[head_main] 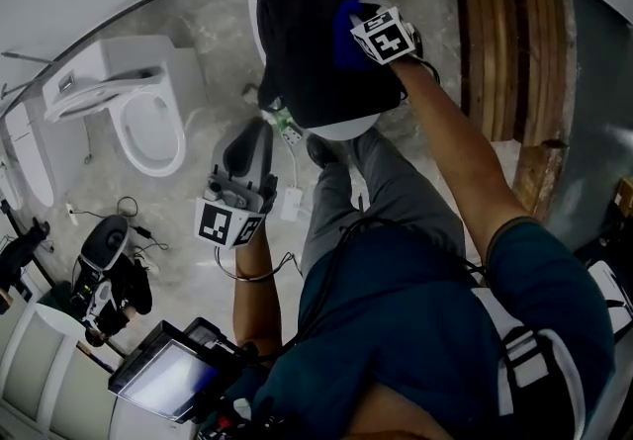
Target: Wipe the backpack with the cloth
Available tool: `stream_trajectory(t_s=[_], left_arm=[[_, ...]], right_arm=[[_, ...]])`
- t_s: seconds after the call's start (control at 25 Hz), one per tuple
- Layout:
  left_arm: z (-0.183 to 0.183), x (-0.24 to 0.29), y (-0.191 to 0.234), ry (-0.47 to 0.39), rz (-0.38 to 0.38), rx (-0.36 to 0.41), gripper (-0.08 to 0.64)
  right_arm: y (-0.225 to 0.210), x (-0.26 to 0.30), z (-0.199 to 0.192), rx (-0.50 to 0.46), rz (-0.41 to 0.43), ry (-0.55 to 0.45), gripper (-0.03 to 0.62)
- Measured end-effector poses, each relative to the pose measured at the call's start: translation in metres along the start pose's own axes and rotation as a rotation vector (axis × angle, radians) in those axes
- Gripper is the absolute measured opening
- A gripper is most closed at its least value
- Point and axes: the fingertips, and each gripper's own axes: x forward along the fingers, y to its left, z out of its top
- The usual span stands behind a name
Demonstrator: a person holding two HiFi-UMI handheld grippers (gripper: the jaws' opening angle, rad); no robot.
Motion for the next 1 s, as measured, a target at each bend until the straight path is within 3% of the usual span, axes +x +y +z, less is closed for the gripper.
stream_trajectory(t_s=[0.16,0.28,0.44,0.56,0.72,0.88,1.0], left_arm=[[-0.003,0.0,-0.001,0.004,0.011,-0.006,0.032],[-0.002,-0.001,0.002,0.003,0.025,-0.007,0.032],[0.002,-0.003,0.006,0.0,0.043,-0.004,0.032],[0.003,-0.004,0.008,-0.006,0.049,-0.005,0.032],[0.003,-0.001,0.006,-0.009,0.035,-0.007,0.032],[0.003,0.006,-0.001,-0.007,0.007,-0.007,0.032],[0.008,0.012,-0.01,-0.006,-0.022,0.005,0.032]], right_arm=[[0.033,0.032,0.058,-0.141,0.09,-0.029,0.051],[0.07,0.059,0.074,-0.233,0.175,-0.002,0.051],[0.058,0.066,0.063,-0.179,0.153,0.03,0.051],[0.027,0.04,0.037,-0.147,0.071,0.027,0.051],[0.002,-0.019,-0.018,0.02,0.019,-0.054,0.051],[0.021,-0.065,-0.096,0.242,0.056,-0.099,0.051],[0.059,-0.081,-0.157,0.271,0.09,-0.046,0.051]])
